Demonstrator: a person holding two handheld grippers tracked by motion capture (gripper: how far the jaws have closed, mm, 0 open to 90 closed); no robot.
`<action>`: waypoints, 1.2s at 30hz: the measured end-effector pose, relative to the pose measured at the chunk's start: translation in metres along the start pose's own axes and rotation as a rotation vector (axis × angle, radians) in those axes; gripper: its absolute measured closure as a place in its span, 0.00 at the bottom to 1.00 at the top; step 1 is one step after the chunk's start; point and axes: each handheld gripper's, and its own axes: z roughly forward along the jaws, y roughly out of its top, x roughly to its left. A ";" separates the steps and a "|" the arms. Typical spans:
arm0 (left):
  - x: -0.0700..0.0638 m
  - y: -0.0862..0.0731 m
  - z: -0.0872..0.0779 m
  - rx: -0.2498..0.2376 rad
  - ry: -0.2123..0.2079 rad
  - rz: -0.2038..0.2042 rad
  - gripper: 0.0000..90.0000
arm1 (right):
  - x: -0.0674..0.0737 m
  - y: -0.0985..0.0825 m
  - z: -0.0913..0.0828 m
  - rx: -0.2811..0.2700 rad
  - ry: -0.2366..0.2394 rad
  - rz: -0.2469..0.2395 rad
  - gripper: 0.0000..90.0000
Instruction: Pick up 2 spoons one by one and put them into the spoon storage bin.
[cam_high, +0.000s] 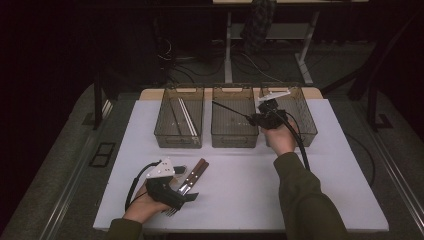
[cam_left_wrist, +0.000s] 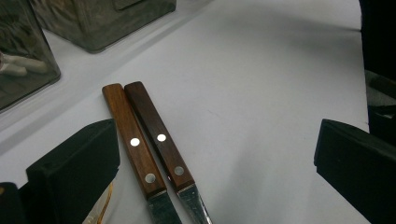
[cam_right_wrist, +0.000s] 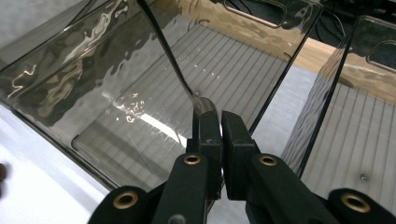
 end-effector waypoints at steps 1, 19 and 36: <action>0.000 0.000 0.000 0.000 0.000 0.001 0.00 | 0.000 -0.001 0.001 0.004 0.000 0.001 0.97; 0.000 0.000 0.000 0.001 0.002 0.001 0.00 | -0.001 -0.005 -0.004 -0.046 0.107 -0.023 0.53; 0.001 0.000 0.000 0.007 0.010 -0.003 0.00 | -0.011 -0.051 -0.039 -0.129 0.230 -0.035 0.21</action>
